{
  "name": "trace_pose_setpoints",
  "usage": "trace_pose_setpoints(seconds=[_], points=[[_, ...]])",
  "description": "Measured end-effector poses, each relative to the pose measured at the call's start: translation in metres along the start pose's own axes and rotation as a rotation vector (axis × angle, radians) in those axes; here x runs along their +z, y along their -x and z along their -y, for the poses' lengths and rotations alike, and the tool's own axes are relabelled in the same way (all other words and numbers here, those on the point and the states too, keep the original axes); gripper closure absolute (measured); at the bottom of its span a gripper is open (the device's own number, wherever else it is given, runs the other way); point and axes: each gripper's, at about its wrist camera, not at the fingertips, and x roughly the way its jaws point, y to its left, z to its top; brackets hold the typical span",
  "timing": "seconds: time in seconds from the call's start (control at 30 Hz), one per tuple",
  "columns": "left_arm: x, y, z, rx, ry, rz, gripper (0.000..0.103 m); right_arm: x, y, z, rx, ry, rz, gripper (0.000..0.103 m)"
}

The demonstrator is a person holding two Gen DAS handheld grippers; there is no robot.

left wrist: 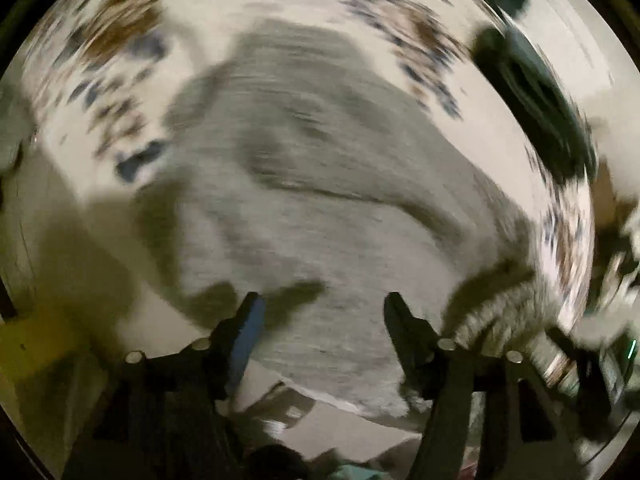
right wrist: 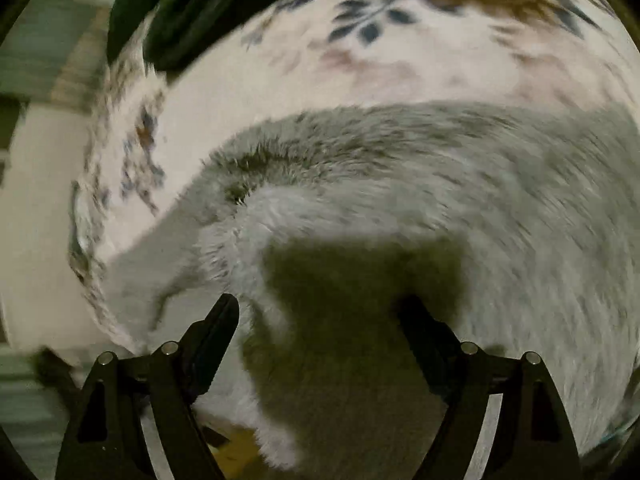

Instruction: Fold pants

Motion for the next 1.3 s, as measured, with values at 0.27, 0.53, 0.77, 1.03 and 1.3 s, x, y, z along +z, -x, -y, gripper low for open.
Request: trace_pose_setpoints(seconds=[0.27, 0.53, 0.77, 1.03, 1.3], points=[[0.012, -0.006, -0.083, -0.061, 0.260, 0.040, 0.040, -0.049, 0.032, 0.015, 0.016, -0.131, 0.049, 0.019], [-0.007, 0.005, -0.046, -0.082, 0.140, 0.026, 0.040, -0.045, -0.008, -0.027, -0.103, -0.018, -0.017, 0.019], [-0.061, -0.025, 0.059, -0.223, -0.117, -0.141, 0.040, 0.009, -0.024, -0.033, -0.108, -0.120, -0.027, 0.019], [-0.099, -0.061, 0.108, -0.270, -0.165, -0.270, 0.041, 0.049, 0.006, -0.026, -0.089, -0.162, -0.178, 0.019], [-0.098, -0.066, 0.118, -0.230, -0.228, -0.181, 0.091, 0.077, -0.028, -0.002, -0.069, -0.339, -0.229, 0.065]])
